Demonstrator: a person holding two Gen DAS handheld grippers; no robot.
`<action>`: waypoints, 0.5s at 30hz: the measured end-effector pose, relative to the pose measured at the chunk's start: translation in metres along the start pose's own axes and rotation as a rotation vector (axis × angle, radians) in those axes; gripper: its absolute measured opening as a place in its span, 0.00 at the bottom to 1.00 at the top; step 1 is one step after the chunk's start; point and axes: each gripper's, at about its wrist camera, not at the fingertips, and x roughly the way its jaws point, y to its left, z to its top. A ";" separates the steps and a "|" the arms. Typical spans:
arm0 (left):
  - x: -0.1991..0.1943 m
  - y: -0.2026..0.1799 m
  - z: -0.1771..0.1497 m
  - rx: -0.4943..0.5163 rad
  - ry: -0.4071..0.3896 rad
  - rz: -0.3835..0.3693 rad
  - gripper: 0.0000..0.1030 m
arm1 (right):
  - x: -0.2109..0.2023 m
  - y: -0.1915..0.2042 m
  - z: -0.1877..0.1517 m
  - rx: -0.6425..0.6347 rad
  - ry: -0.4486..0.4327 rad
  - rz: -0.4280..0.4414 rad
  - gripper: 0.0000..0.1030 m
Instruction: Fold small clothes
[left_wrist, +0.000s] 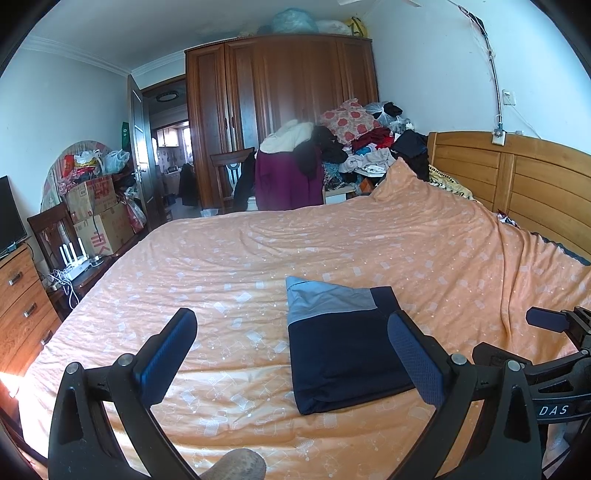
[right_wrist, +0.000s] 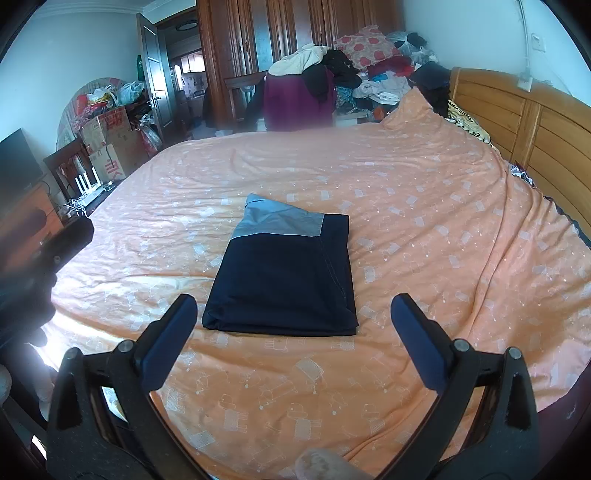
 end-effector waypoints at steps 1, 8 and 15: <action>0.000 -0.001 0.000 0.001 0.000 0.000 1.00 | 0.000 0.000 0.000 0.000 -0.001 -0.001 1.00; 0.002 -0.002 0.001 0.001 0.003 -0.004 1.00 | 0.000 0.000 0.002 0.001 0.000 0.001 1.00; 0.003 -0.002 0.000 -0.001 0.006 -0.004 1.00 | 0.001 0.001 0.002 -0.001 0.000 0.008 1.00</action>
